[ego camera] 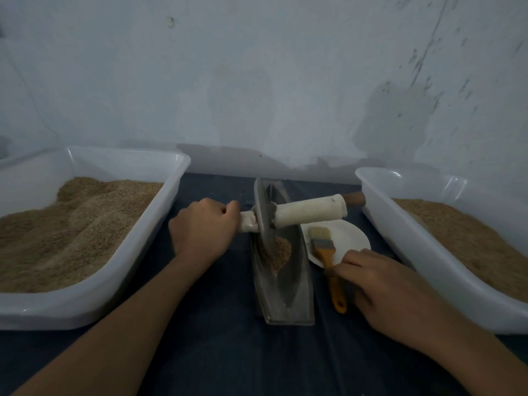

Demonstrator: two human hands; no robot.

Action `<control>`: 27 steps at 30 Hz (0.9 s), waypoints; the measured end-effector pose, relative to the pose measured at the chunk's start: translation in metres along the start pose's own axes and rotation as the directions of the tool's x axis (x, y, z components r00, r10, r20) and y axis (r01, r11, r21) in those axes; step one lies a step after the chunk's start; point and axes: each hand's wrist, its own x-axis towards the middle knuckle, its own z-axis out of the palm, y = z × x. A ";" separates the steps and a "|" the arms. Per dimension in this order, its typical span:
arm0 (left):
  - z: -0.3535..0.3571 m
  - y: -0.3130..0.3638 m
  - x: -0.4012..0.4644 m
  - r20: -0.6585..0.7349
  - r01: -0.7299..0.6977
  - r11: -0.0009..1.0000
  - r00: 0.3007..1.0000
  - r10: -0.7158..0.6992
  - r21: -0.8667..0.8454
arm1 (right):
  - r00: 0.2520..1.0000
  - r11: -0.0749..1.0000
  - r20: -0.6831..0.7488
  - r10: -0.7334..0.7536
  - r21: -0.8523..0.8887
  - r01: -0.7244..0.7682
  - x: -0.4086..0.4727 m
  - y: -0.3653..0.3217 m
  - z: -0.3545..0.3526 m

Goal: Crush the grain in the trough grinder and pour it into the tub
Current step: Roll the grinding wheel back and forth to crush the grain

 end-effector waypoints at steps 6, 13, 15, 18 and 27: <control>-0.006 0.011 -0.004 -0.063 -0.118 0.982 0.990 0.128 0.145 | 0.769 0.975 -0.639 0.010 0.178 0.135 0.035 -0.022 -0.031; -0.006 0.015 -0.011 -0.124 -0.220 0.953 0.960 0.249 0.211 | 0.923 0.974 -0.313 0.222 0.035 -0.223 0.129 0.002 0.003; -0.001 0.013 0.000 -0.003 -0.228 0.926 0.971 0.239 0.301 | 0.907 0.965 -0.337 0.251 0.017 -0.261 0.142 0.013 0.015; 0.007 0.013 0.027 0.125 -0.223 0.913 0.974 0.191 0.343 | 0.920 0.957 -0.274 0.282 0.006 -0.292 0.167 0.025 0.017; 0.008 0.027 0.059 0.244 -0.360 0.829 0.929 0.277 0.428 | 0.924 0.925 0.118 0.364 0.071 -0.373 0.190 0.031 0.003</control>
